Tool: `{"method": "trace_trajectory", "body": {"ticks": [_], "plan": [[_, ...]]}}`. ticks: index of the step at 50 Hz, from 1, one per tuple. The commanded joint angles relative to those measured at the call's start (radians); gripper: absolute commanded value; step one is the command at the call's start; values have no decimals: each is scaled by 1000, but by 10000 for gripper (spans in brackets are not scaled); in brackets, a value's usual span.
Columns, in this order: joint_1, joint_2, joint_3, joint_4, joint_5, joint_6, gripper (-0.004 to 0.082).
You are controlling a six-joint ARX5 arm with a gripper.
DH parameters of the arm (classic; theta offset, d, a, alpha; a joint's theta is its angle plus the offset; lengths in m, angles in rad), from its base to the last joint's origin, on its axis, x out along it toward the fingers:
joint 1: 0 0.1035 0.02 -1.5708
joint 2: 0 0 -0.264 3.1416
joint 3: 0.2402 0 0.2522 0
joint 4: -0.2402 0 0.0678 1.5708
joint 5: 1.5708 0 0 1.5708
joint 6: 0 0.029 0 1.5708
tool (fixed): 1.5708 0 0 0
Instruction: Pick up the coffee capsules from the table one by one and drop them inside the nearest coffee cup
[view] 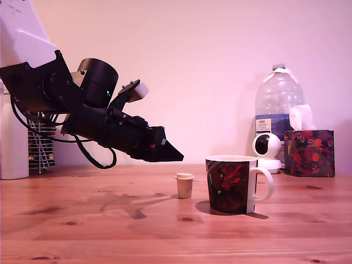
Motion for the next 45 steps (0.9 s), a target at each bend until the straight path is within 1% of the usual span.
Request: {"method": "trace_trajectory", "body": {"ticks": [1, 21, 29, 34, 38, 41, 45], "plan": [[12, -22, -7, -45, -13, -12, 149], [18, -22, -8, -52, -12, -14, 155], [21, -27, -15, -75, -1, -16, 253], [21, -44, -39, -93, -1, -15, 275], [25, -69, -74, -85, 2, -4, 282], [29, -85, -105, -63, 3, 1, 335], [29, -107, -144, -36, 2, 18, 445]]}}
